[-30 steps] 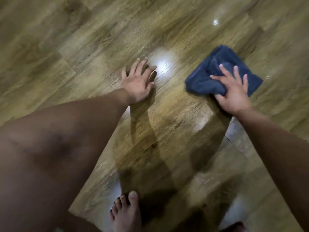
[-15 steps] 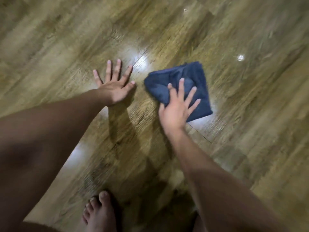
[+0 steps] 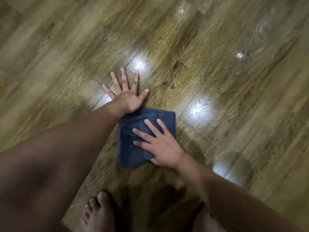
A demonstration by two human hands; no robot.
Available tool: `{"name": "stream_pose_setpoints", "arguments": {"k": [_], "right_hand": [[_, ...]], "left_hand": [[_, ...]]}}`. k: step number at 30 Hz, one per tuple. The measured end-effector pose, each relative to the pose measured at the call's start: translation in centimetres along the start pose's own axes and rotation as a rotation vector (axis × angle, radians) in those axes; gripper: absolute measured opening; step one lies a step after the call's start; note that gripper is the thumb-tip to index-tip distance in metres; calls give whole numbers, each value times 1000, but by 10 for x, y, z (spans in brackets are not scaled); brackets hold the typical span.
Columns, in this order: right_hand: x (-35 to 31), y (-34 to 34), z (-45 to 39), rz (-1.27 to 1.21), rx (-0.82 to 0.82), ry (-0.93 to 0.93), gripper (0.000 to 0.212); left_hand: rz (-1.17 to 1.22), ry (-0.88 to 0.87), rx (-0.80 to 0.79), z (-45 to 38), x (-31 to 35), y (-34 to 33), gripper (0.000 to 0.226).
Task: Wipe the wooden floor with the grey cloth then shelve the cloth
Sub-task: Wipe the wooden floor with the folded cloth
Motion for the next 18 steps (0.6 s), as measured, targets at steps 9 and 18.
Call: {"name": "stream_pose_setpoints", "arguments": {"k": [9, 18], "right_hand": [[219, 38, 23, -90, 133, -388, 80], [326, 47, 70, -403, 382, -1177, 65]], "left_hand": [[197, -66, -132, -5, 39, -15, 90], [20, -13, -211, 4, 48, -5, 137]]}}
Point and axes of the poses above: each hand's wrist, its own z-axis away from the middle knuckle, its own y-axis out of the back of the hand, x = y × z, the point moved 7 cm from there along -z, towards the middle knuckle, and after that the axes turned 10 degrees about -y, right-handed, at the moved point
